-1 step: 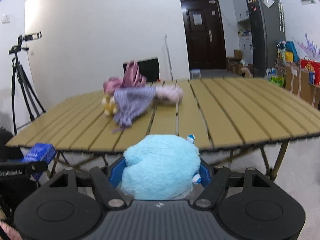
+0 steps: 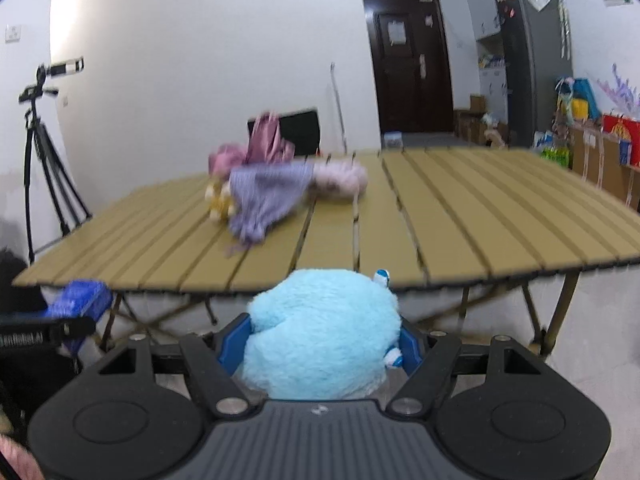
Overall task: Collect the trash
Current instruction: 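Carry the light-blue plush and blue tissue pack down over the black bin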
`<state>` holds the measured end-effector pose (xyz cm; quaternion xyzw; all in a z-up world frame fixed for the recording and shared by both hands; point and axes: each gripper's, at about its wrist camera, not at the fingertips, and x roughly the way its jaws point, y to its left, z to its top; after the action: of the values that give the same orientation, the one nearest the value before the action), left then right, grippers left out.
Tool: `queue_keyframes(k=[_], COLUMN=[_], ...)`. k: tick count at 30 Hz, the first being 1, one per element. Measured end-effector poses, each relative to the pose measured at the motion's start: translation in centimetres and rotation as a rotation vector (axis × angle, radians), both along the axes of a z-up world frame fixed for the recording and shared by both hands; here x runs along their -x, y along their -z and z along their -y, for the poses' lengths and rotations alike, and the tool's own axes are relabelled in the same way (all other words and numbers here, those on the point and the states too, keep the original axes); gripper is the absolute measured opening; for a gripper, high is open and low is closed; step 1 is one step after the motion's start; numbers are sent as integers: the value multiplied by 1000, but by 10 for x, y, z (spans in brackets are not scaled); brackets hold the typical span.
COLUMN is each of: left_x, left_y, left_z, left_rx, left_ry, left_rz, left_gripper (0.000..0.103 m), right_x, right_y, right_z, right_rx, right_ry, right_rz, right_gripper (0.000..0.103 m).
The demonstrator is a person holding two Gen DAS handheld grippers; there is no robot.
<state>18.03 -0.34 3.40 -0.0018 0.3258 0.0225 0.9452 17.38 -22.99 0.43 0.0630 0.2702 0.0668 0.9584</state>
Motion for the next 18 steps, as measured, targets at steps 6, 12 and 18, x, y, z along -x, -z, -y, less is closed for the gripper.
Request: queue_keyframes(k=[6,12,18], left_x=[15,35,47], left_y=[22,52,85], left_z=[2,-1,-9], left_rx=[-26,-34,-46], left_ry=[8,1,-18], left_rz=[-52,-113,-206], left_gripper=[53,53,53], right_x=[33,44,47], right_y=[60,100,114], right_z=[-7,-6,-18], right_rx=[14,-4,24], right_ry=[-36,-66,-138], right_rz=[-142,-261,-327], right_gripper=[72,72,72])
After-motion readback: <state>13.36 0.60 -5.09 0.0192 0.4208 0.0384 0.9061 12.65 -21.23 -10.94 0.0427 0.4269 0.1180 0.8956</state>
